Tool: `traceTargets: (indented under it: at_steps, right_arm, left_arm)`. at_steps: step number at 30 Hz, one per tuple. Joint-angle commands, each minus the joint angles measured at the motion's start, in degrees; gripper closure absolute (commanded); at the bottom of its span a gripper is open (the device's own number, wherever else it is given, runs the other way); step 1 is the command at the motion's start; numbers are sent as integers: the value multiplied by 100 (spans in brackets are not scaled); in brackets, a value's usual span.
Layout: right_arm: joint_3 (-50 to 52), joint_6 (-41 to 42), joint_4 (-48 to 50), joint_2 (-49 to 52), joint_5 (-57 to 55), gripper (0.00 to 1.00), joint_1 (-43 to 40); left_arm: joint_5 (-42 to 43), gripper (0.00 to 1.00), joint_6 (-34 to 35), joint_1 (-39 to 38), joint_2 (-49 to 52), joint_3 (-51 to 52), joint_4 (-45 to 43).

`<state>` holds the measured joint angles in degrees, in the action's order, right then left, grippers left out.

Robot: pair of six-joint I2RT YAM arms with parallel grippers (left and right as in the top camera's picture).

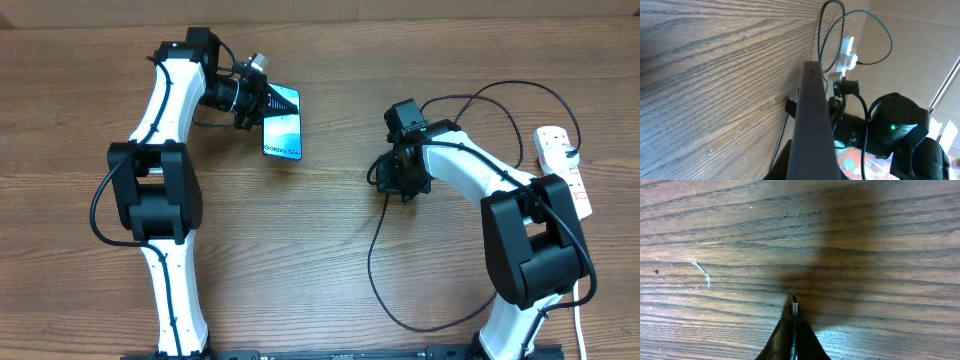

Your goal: Plug charger to phone and switch on socket

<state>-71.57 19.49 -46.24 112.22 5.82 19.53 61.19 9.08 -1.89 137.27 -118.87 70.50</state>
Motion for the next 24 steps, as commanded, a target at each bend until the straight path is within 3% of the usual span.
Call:
traceTargets:
  at_steps: [1,5,10,16,24]
  right_arm:
    - [122,-22,-11,-2,114,96,0]
    - [61,-483,26,-7,1038,96,-116]
    - [-31,-1023,157,-149,3147,96,-496]
    - [-31,-2404,87,-387,6046,96,-785]
    - [-28,-2881,164,-387,7176,96,-686]
  left_arm:
    - [428,96,-177,-39,-24,-44,-4]
    - [1102,96,-444,-39,-24,-44,-11]
    - [2076,96,-619,-39,-24,-44,-219]
    - [2938,96,-507,-42,-24,-46,-717]
    - [2935,96,-299,-236,-24,-46,-811]
